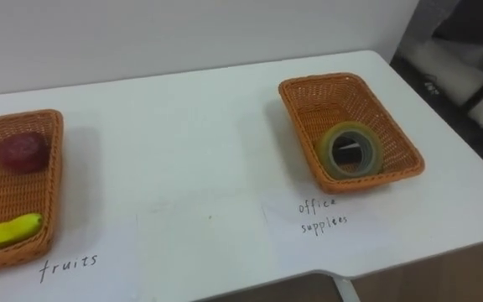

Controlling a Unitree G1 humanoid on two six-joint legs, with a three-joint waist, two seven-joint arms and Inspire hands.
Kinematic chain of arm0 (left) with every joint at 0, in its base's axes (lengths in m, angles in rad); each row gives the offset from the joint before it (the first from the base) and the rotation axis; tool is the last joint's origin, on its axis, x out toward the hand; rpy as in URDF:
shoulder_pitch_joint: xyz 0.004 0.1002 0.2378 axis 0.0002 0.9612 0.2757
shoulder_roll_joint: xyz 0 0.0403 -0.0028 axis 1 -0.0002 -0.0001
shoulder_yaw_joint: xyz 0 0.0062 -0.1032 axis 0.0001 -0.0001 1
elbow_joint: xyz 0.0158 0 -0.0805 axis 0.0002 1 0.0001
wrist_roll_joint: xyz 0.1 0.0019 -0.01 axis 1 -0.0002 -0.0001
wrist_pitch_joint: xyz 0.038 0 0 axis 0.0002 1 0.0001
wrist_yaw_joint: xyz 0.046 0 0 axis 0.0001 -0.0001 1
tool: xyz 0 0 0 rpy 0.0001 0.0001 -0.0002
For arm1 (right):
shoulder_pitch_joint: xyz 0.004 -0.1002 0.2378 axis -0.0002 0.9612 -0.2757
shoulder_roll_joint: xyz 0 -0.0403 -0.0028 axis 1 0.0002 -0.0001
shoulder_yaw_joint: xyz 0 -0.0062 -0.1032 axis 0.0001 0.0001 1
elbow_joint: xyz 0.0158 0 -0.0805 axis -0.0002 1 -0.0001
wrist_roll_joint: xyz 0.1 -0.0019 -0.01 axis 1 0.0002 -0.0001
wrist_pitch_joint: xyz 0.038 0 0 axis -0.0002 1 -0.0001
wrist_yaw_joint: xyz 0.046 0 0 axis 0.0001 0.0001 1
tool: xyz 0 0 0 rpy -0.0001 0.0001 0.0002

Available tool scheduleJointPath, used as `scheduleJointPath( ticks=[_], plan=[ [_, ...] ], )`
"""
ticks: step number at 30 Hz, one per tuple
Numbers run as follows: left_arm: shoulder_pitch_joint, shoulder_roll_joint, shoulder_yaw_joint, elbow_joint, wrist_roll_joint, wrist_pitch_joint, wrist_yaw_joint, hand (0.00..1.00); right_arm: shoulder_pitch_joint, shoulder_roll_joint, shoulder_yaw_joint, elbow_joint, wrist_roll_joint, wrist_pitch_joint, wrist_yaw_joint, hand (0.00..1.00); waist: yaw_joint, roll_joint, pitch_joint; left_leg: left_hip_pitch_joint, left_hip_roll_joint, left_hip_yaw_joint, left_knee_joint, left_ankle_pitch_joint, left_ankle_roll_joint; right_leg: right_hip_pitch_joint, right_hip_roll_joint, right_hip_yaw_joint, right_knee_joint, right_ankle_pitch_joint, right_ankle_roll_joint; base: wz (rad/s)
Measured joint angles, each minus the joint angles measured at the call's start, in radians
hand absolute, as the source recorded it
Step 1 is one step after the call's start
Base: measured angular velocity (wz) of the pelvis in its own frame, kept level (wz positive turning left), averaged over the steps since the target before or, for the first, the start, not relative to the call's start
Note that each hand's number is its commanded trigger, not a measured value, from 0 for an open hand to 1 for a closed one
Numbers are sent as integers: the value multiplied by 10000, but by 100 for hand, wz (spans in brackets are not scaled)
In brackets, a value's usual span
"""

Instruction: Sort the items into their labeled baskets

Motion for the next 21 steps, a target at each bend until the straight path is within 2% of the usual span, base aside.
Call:
scheduleJointPath(
  ticks=[5, 10, 15, 17, 21],
  plan=[
    [9, -69, -21, 110, -23, -57, -13, 0, -155, 27, 861, 1656, -18, 9, 912, 0, 205, 87, 5, 89, -9, 8, 21, -32, -9, 64, 3, -3, -19, -71, 0, 0],
    [-5, -216, -23, 157, -9, -80, -13, 0, -419, 69, 1459, 2335, -36, 47, 1904, 0, 288, 201, 24, 90, -5, -37, 18, -32, -10, 73, 3, -39, -21, -73, 5, 0],
    [-83, -390, -14, 194, -21, -110, -100, 0, -648, 305, 2087, 2945, -314, 223, 3189, 0, 589, 174, 29, 91, 0, -55, 12, -33, -12, 89, 8, -14, -53, -78, 3, 0],
    [-132, -440, -115, 260, -232, -145, -210, 0, -795, 322, 2747, 3377, -874, 225, 3896, 0, 735, 152, 39, 86, 0, -63, -3, -36, -14, 104, 3, -19, -72, -80, 6, 0],
    [-175, -439, -231, 319, -364, -241, -215, 0, -848, 330, 3466, 3676, -1557, 235, 4663, 0, 1025, 191, 55, 69, -1, -126, -4, -43, -15, 116, 3, -52, -85, -81, 7, 5]
  ],
)
